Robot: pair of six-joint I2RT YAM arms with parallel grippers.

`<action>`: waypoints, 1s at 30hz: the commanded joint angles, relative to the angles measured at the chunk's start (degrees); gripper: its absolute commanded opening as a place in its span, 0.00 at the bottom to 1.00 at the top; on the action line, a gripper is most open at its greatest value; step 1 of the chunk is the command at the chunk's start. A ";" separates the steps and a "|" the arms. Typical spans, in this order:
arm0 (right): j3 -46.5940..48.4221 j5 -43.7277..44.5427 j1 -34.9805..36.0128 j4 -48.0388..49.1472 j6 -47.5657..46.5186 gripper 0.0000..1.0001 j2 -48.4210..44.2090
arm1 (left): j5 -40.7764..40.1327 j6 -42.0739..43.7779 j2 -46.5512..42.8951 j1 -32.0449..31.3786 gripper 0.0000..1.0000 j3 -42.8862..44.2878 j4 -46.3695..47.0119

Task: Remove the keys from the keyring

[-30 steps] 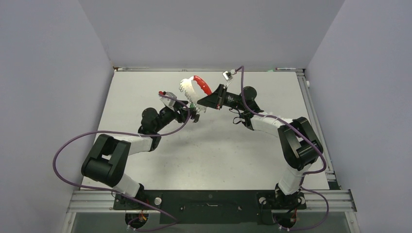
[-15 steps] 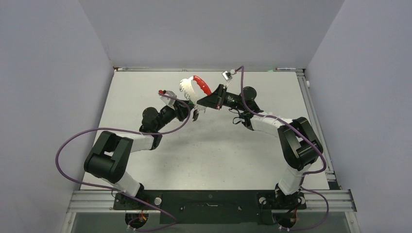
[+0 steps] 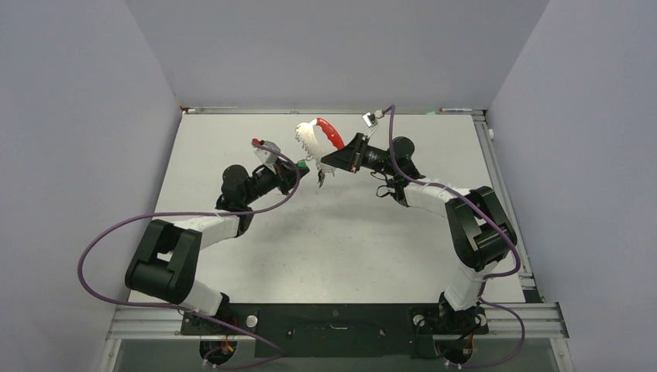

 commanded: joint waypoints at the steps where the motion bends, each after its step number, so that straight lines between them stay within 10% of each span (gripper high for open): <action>1: -1.01 1.06 -0.14 1.18 -4.31 0.05 -0.90 | 5.31 2.06 -2.15 0.30 0.00 5.01 -13.85; 19: -16.89 3.30 1.22 11.97 -1.05 0.05 6.89 | -7.09 33.84 1.30 -3.27 0.00 16.72 -66.00; 30: -23.19 4.60 3.69 17.14 -1.98 0.14 13.78 | -16.27 40.21 8.01 -9.40 0.00 20.96 -74.99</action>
